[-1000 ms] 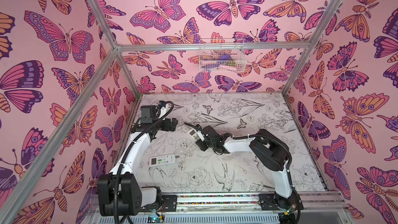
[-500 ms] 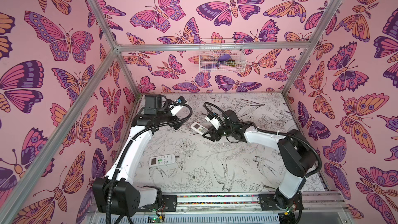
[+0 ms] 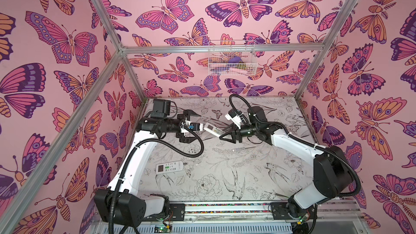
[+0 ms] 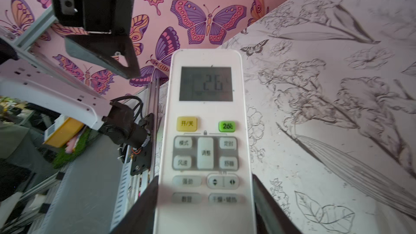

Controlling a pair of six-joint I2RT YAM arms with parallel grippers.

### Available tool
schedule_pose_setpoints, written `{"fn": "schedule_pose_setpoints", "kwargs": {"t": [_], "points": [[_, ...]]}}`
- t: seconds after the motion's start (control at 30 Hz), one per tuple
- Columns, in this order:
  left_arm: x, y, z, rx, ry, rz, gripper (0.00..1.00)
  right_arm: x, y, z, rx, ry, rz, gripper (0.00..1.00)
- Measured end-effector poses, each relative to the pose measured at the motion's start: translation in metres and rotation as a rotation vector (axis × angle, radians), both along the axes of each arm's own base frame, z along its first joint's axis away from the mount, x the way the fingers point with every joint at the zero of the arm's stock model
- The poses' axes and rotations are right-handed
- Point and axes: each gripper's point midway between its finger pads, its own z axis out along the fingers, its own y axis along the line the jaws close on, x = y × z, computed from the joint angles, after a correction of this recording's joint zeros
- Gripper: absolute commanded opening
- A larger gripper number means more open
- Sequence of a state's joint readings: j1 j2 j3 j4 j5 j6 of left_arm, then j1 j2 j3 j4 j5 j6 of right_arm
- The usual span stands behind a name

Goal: Unload the batteries from the remote control
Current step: 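Raise the remote toward the left gripper while the left gripper grasps its top end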

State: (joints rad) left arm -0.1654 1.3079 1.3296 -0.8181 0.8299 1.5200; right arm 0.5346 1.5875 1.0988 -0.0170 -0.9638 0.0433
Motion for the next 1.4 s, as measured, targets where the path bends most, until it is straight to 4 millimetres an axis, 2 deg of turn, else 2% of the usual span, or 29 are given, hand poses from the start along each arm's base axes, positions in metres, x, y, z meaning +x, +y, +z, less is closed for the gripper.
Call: {"fn": "schedule_pose_setpoints", "kwargs": {"t": [0.13, 0.33, 0.43, 0.5, 0.6, 0.8, 0.97, 1.17, 1.3, 1.4], "points": [[-0.002, -0.006, -0.005, 0.025, -0.049, -0.068, 1.00, -0.011, 0.000, 0.001, 0.014, 0.038, 0.047, 0.19], [-0.007, -0.019, -0.015, 0.041, -0.060, -0.139, 0.86, -0.016, 0.004, 0.012, 0.035, 0.042, 0.088, 0.19], [-0.012, -0.026, -0.021, 0.049, -0.055, -0.176, 0.75, -0.019, 0.008, 0.017, 0.049, 0.039, 0.111, 0.18], [-0.015, -0.030, -0.024, 0.050, -0.044, -0.191, 0.63, -0.020, 0.010, 0.017, 0.051, 0.044, 0.121, 0.19], [-0.016, -0.033, -0.027, 0.052, -0.029, -0.200, 0.53, -0.022, 0.011, 0.016, 0.054, 0.050, 0.132, 0.19], [-0.015, -0.035, -0.030, 0.053, -0.010, -0.199, 0.47, -0.021, 0.013, 0.014, 0.060, 0.060, 0.135, 0.18], [-0.014, -0.035, -0.032, 0.065, -0.019, -0.204, 0.35, -0.021, 0.014, 0.010, 0.061, 0.075, 0.145, 0.18], [-0.012, -0.033, -0.036, 0.092, -0.039, -0.205, 0.27, -0.022, 0.014, 0.009, 0.063, 0.080, 0.152, 0.19], [-0.012, -0.032, -0.040, 0.114, -0.064, -0.220, 0.21, -0.021, 0.014, 0.011, 0.067, 0.101, 0.145, 0.26], [-0.013, -0.032, -0.043, 0.120, -0.066, -0.221, 0.17, -0.020, 0.014, 0.009, 0.063, 0.115, 0.141, 0.46]]}}
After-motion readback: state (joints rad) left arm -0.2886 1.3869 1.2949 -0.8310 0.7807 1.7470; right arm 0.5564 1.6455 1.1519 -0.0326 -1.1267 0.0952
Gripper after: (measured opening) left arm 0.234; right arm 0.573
